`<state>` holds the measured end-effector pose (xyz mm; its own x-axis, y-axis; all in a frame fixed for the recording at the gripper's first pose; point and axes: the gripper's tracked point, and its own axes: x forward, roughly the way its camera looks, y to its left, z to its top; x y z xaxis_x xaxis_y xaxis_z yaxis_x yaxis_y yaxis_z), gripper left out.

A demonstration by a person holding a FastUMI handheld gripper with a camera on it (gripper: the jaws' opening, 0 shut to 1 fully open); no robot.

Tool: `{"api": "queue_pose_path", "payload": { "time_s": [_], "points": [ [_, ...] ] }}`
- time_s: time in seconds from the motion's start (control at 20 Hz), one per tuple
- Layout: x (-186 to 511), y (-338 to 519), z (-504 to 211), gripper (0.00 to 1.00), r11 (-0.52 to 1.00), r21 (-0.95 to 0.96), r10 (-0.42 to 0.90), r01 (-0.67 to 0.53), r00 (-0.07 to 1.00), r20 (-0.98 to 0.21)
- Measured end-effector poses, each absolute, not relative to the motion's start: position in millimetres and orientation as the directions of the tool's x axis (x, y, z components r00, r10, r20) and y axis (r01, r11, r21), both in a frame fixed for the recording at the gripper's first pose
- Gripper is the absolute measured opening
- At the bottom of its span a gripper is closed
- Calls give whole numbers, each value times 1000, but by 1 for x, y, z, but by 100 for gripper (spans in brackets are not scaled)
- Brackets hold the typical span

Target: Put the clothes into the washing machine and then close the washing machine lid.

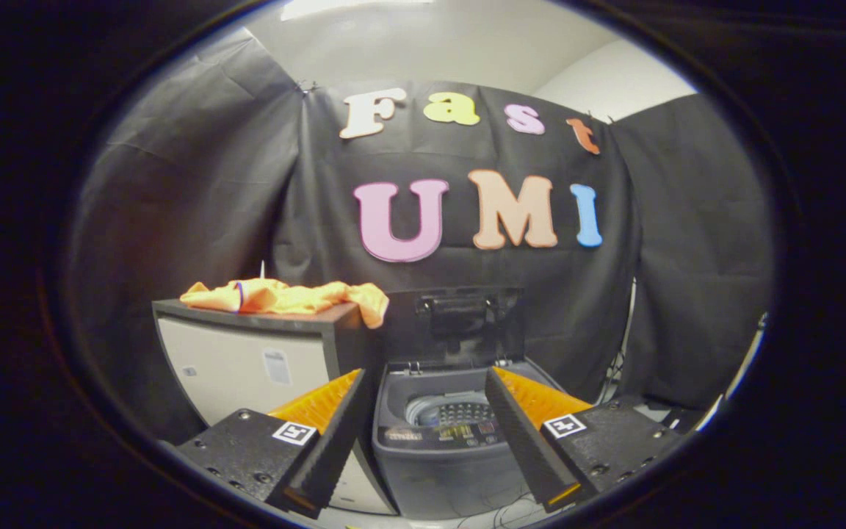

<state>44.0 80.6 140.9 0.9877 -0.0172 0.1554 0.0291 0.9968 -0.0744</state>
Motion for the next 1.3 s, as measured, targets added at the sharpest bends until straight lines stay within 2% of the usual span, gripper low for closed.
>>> {"api": "queue_pose_path", "payload": {
  "time_s": [0.45,0.7,0.85,0.9,1.1,1.3],
  "points": [
    [87,196,235,97,985,42,159,-166,977,144],
    [122,263,269,97,971,-17,237,-237,961,143],
    [154,305,249,97,956,14,293,-293,956,-4],
    [166,313,247,97,955,33,295,-294,956,-12],
    [219,322,234,97,983,-47,174,-178,981,-81],
    [252,357,199,97,968,-116,197,-222,961,-195]
  ]
}}
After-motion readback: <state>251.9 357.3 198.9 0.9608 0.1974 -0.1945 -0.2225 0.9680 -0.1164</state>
